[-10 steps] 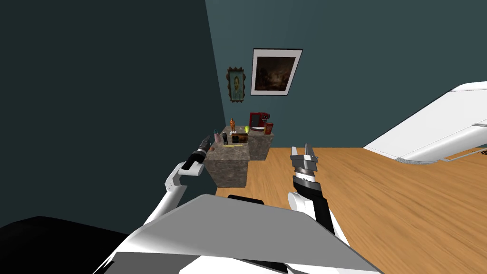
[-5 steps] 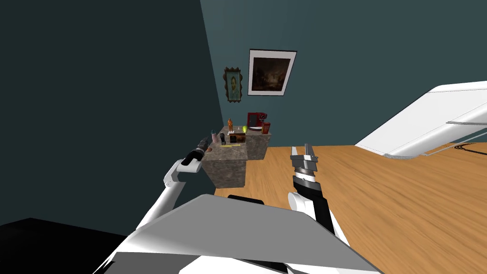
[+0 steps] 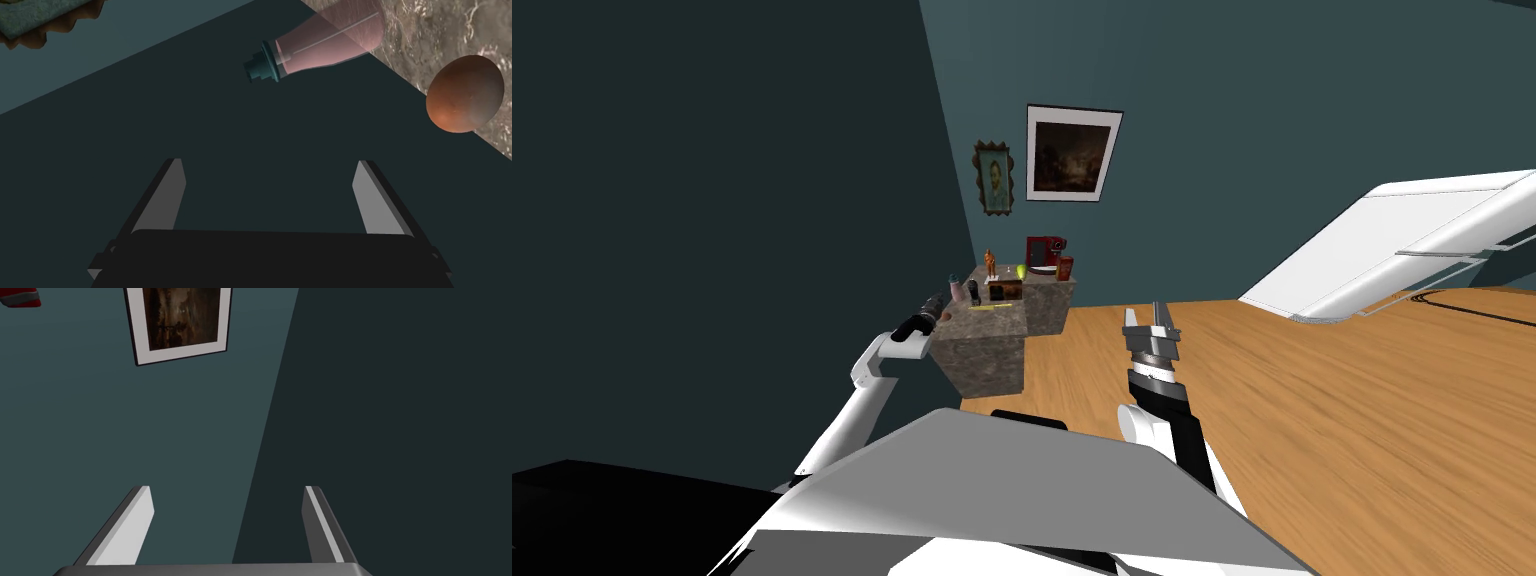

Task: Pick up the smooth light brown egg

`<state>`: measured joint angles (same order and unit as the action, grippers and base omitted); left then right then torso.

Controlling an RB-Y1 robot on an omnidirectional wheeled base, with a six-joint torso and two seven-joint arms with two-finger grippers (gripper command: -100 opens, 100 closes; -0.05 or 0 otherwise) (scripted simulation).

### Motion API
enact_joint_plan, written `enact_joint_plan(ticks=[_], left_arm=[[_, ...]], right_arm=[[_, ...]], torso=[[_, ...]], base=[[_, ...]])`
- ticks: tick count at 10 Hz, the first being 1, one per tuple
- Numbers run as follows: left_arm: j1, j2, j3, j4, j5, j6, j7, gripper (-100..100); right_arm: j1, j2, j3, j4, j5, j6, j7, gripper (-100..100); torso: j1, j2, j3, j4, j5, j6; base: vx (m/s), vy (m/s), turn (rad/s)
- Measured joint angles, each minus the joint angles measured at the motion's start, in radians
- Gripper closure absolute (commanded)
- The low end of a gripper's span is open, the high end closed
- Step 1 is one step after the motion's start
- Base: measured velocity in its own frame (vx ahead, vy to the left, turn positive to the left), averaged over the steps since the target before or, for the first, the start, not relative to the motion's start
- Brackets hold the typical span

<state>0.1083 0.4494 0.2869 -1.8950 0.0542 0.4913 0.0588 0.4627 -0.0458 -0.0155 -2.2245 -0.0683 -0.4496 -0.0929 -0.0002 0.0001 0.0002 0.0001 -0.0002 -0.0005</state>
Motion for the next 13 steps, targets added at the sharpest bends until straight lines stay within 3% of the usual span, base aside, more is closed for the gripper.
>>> enact_joint_plan(ticks=[3, 13], left_arm=[[-0.01, 0.016, 0.02, 0.016, 0.0, 0.082, 0.009, -100], [-0.059, 0.1, 0.117, 0.16, 0.014, 0.364, 0.052, -100]], right_arm=[[0.0, 0.0, 0.0, 0.0, 0.0, 0.0, 0.0, 0], [0.0, 0.0, 0.0, 0.0, 0.0, 0.0, 0.0, 0]], torso=[[0.0, 0.0, 0.0, 0.0, 0.0, 0.0], [0.001, -0.002, -0.001, 0.0, 0.0, 0.0]], base=[[0.01, -0.012, -0.104], [0.022, 0.001, -0.097]])
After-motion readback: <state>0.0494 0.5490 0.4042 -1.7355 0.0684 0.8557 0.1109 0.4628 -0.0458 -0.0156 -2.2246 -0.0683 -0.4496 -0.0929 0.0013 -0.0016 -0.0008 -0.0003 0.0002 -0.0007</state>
